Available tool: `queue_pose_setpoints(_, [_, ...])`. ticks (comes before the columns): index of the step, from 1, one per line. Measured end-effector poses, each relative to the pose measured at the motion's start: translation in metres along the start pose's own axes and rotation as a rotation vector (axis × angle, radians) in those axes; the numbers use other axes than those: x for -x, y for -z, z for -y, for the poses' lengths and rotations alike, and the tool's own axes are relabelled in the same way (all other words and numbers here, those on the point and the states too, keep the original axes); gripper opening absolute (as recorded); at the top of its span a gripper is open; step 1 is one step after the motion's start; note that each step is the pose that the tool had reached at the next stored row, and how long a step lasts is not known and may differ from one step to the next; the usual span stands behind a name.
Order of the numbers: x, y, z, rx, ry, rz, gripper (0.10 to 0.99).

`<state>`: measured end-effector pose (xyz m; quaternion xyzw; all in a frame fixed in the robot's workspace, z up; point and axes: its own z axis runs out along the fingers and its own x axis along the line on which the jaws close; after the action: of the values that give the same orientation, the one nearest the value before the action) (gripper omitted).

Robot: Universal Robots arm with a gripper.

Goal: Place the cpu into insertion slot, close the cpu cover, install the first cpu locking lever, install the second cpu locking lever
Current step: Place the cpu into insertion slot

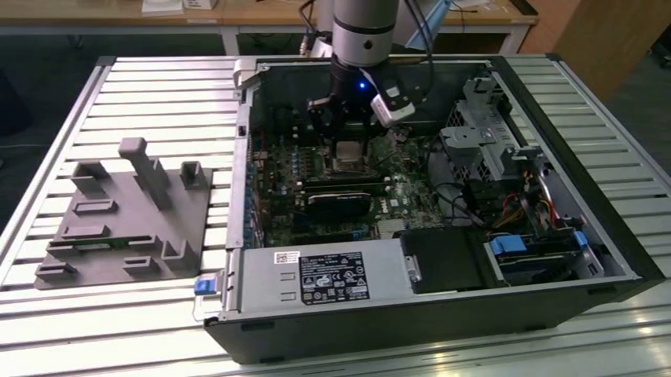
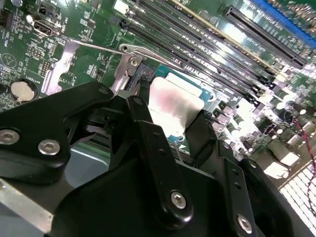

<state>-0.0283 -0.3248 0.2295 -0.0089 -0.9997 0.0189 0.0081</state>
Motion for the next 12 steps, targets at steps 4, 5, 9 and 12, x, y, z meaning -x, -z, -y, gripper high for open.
queue_pose_setpoints(4, [0.0005, -0.0038, -0.0027, -0.004, 0.002, 0.0, 0.537])
queue_pose_setpoints(5, [0.0007, -0.0044, -0.003, -0.004, 0.002, 0.0, 0.537])
queue_pose_setpoints(9, [0.0006, -0.0044, -0.0031, -0.004, 0.003, 0.0003, 0.537])
queue_pose_setpoints(12, [0.0005, -0.0052, -0.0031, -0.004, 0.008, 0.0081, 0.537])
